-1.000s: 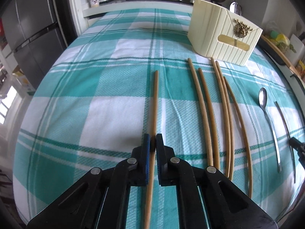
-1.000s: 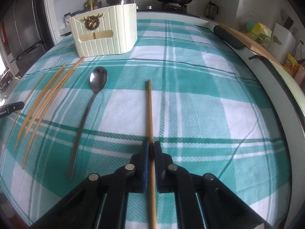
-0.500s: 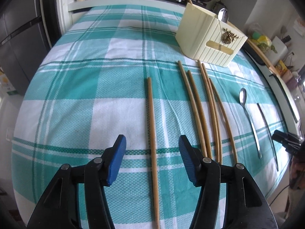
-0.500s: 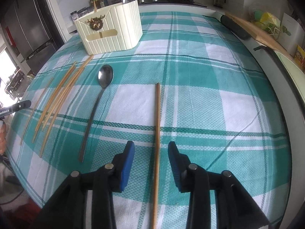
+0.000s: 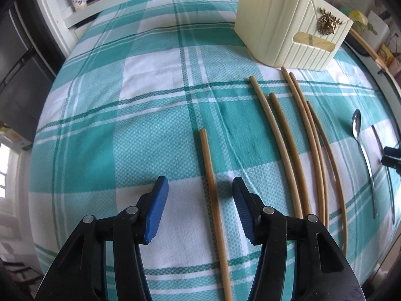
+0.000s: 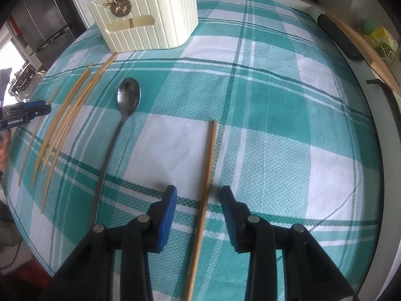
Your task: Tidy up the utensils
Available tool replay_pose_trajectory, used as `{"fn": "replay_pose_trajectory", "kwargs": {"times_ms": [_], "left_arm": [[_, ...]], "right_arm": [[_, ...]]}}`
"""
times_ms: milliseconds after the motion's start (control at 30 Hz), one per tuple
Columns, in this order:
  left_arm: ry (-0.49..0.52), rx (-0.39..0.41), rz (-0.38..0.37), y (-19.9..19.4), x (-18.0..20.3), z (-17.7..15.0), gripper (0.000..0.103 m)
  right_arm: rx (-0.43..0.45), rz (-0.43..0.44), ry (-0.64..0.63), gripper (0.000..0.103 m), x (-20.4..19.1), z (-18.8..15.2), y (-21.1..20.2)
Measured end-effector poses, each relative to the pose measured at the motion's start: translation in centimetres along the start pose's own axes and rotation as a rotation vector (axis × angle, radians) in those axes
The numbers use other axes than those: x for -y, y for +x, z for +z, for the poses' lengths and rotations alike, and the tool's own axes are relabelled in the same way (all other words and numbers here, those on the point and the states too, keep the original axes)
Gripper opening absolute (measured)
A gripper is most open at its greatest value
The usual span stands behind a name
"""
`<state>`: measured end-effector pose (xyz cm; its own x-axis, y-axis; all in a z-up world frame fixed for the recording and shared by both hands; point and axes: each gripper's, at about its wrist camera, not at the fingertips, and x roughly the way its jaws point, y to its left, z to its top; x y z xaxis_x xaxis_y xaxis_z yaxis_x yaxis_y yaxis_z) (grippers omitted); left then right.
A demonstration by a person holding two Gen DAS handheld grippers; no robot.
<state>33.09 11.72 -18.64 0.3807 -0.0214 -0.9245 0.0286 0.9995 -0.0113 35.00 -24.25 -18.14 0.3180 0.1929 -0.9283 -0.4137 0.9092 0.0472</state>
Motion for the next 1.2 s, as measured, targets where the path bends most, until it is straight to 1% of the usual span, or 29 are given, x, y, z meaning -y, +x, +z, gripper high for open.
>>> {"fn": "replay_pose_trajectory", "kwargs": {"times_ms": [67, 100, 133, 167, 200, 233, 267, 333, 400, 500, 633, 733, 833, 933, 1067, 1200], "left_arm": [[0.005, -0.017, -0.005, 0.3, 0.0, 0.9, 0.051], [0.002, -0.021, -0.003, 0.5, -0.1, 1.3, 0.046], [-0.003, -0.02, 0.001, 0.6, -0.2, 1.7, 0.04], [-0.01, -0.015, -0.001, 0.7, -0.2, 2.0, 0.023], [-0.019, -0.009, -0.012, 0.8, -0.3, 2.3, 0.007], [-0.036, -0.007, -0.035, 0.8, -0.4, 2.5, 0.005], [-0.062, 0.002, -0.033, 0.7, -0.7, 2.5, 0.004], [-0.096, 0.046, -0.021, 0.0, -1.0, 2.4, 0.004], [-0.141, 0.103, -0.053, -1.8, -1.7, 2.2, 0.004], [-0.176, 0.206, -0.075, -5.8, -2.5, 1.6, 0.004], [-0.192, 0.338, -0.107, -11.9, -2.7, 0.5, 0.004], [-0.193, 0.441, -0.13, -16.1, -2.8, -0.8, 0.004], [-0.2, 0.52, -0.155, -19.2, -2.8, -1.8, 0.004], [-0.198, 0.568, -0.164, -21.0, -2.5, -2.5, 0.004], [-0.186, 0.603, -0.162, -22.1, -2.0, -2.6, 0.003], [-0.182, 0.624, -0.166, -23.1, -1.8, -2.2, 0.003]], "right_arm": [[0.0, 0.006, 0.011, 0.036, 0.3, 1.5, 0.6], [0.003, 0.006, 0.016, 0.036, 0.3, 2.3, 0.9], [0.007, -0.002, 0.015, 0.032, 0.4, 3.0, 1.2], [0.005, -0.017, 0.011, 0.017, 0.3, 3.6, 1.5], [0.008, -0.033, 0.015, 0.006, 0.4, 4.2, 1.8], [0.015, -0.031, 0.024, 0.006, 0.6, 4.6, 1.9], [0.022, -0.027, 0.036, 0.005, 0.8, 4.9, 1.9], [0.055, -0.016, 0.067, 0.005, 1.4, 5.1, 1.4], [0.125, 0.024, 0.1, 0.005, 1.8, 4.9, -0.4], [0.236, 0.057, 0.115, 0.005, 1.6, 4.2, -4.5], [0.379, 0.081, 0.091, 0.005, 0.5, 3.2, -10.8], [0.476, 0.078, 0.053, 0.005, -0.8, 2.1, -15.1], [0.572, 0.057, -0.001, 0.005, -2.3, 1.1, -18.5], [0.654, 0.042, -0.041, 0.005, -3.8, 0.2, -20.8], [0.749, 0.027, -0.053, 0.005, -5.0, -0.1, -22.8], [0.804, 0.035, -0.041, 0.005, -5.7, 0.5, -23.9]]}}
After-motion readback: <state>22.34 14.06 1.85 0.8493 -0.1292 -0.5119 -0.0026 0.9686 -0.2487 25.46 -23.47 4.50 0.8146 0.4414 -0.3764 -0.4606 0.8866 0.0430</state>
